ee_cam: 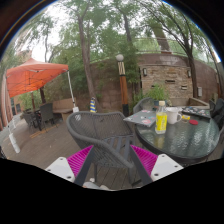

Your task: Pour water

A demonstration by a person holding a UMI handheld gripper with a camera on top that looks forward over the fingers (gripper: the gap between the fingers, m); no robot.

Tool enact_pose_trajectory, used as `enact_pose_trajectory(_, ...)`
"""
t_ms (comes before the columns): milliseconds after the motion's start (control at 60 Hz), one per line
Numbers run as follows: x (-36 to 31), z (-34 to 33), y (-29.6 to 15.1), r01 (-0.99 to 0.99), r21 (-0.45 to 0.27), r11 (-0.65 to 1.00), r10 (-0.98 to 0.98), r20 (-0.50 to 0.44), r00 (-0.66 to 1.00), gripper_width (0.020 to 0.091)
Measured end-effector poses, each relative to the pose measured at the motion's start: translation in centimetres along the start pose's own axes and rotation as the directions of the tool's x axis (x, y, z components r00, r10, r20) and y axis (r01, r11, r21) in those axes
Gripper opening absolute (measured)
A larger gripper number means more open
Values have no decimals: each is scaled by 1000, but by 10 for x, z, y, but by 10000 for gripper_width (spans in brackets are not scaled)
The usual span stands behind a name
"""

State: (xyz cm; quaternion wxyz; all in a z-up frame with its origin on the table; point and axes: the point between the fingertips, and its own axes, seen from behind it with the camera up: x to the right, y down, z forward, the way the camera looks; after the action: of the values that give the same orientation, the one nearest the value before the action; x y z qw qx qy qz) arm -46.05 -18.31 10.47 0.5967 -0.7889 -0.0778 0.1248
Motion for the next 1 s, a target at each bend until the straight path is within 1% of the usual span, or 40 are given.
enact_pose_trajectory(233,28,10,-7,18,18,1000,-18,-12,1000,828)
enact_pose_trajectory(300,44,18,-14,2,46,999,-1,-21,1000,830)
enact_pose_trajectory(383,65,34,-30,-11,127,992,15,-24,1000,822)
enact_pose_trajectory(417,80,41,-30,-8,142,990,14,-42,999,816)
enact_pose_trajectory(533,154,81,-31,51,104,993,-33,-166,986,814)
enact_pose_trajectory(600,188,104,-46,92,107,990,-66,-231,971,815)
enact_pose_trajectory(767,245,166,-76,126,124,984,-82,-312,947,821)
enact_pose_trajectory(833,270,190,-80,158,96,983,-111,-373,921,806)
enact_pose_trajectory(900,278,216,-88,168,103,980,-118,-379,918,816)
enact_pose_trajectory(950,281,233,-85,137,86,987,-96,-367,925,813)
enact_pose_trajectory(1000,286,248,-88,110,91,990,-71,-353,933,814)
